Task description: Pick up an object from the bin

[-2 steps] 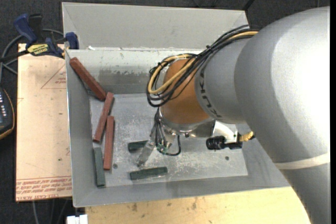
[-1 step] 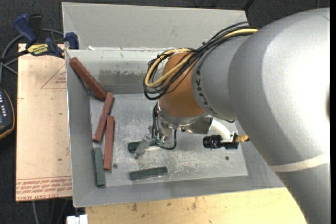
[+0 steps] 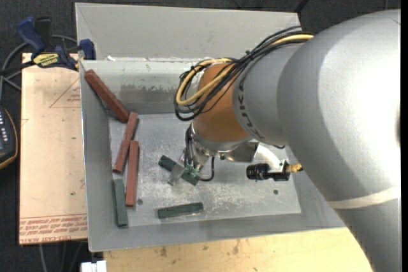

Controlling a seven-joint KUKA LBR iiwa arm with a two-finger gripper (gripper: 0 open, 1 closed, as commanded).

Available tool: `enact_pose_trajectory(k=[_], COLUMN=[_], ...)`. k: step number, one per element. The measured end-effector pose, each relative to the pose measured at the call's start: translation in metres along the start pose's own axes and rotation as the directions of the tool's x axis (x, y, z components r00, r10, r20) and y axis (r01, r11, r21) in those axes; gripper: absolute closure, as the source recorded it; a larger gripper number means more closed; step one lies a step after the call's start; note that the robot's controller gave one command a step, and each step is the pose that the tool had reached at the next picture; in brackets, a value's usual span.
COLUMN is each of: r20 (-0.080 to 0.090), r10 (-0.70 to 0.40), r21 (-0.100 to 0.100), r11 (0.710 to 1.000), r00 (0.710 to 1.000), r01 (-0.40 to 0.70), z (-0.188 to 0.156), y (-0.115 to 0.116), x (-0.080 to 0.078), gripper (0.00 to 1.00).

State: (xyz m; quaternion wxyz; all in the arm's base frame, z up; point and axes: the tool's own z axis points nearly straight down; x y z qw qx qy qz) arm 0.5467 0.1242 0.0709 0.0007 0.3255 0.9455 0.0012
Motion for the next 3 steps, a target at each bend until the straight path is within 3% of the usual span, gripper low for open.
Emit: enact_pose_trajectory(k=[1, 2, 3], r20=[0.000, 0.002, 0.005], r10=[-0.001, -0.003, -0.007], r21=[0.001, -0.002, -0.005], r11=[1.000, 1.000, 1.000], r00=[1.000, 1.000, 1.000], r01=[0.001, 0.003, 0.007], z=[-0.003, -0.048, -0.120], y=[0.000, 0.001, 0.003], x=[0.000, -0.001, -0.002], gripper=[1.00, 1.00, 1.00])
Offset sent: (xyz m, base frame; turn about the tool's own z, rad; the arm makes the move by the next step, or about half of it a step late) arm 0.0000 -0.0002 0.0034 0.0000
